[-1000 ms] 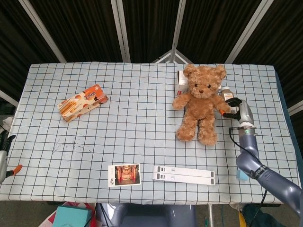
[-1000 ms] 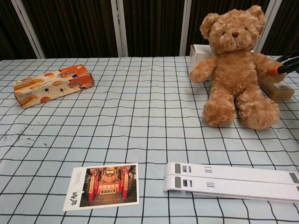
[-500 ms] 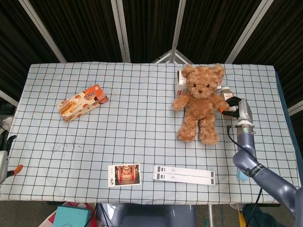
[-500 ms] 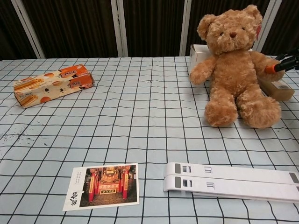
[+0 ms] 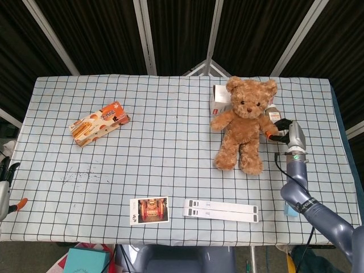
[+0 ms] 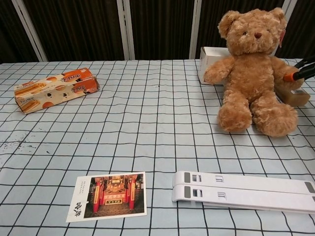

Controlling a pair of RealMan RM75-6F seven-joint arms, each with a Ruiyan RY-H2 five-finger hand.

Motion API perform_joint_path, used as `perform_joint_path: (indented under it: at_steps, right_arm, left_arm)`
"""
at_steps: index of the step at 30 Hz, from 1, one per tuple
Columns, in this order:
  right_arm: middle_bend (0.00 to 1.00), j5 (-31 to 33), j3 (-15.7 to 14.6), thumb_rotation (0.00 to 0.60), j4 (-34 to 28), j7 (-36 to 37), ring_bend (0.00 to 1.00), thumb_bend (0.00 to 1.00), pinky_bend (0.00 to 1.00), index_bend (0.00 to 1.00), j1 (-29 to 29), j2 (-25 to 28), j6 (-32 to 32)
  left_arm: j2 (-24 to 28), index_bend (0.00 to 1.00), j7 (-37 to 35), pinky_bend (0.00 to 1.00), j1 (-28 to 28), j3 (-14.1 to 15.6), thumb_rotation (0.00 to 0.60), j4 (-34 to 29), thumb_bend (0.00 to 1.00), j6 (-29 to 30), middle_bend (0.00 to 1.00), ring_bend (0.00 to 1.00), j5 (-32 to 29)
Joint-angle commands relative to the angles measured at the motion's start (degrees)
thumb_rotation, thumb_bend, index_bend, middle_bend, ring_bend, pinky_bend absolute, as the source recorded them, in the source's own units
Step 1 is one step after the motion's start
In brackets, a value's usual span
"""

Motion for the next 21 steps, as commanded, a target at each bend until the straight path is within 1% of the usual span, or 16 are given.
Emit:
perform_joint_path:
  at_steps: [1,6,11,14,21]
  right_arm:
    - [0.53,-1.05,0.71,0.600,-1.67,-0.47,0.37,0.29,0.00,0.53,0.06,0.66,1.20]
    - [0.53,-1.05,0.50,0.600,-3.54,-1.93,0.36,0.29,0.00,0.53,-0.34,1.13,1.83]
    - [0.53,0.89,0.21,0.600,-1.22,-2.74,0.37,0.29,0.00,0.54,-0.61,-0.18,0.05]
    - [0.53,0.84,0.54,0.600,-0.52,-2.86,0.37,0.29,0.00,0.54,-0.50,-0.35,-0.48]
    - [0.53,-1.04,1.62,0.600,-3.06,-2.91,0.36,0.29,0.00,0.54,-0.85,1.10,1.52]
  left_arm:
    - [-0.09,0.13,0.16,0.03,-0.08,0.01,0.600,0.01,0.24,-0.09,0.00,0.00,-0.10]
    - [-0.12,0.13,0.21,0.03,-0.12,0.19,0.600,-0.02,0.24,-0.05,0.00,0.00,0.19]
    - [0.03,0.13,-0.18,0.03,-0.04,0.20,0.600,-0.06,0.24,0.12,0.00,0.00,0.24]
    - [0.07,0.13,-0.31,0.03,-0.06,0.20,0.600,-0.03,0.24,0.14,0.00,0.00,0.26]
    - [0.03,0.13,-0.27,0.03,-0.18,0.21,0.600,-0.02,0.24,0.01,0.00,0.00,0.18]
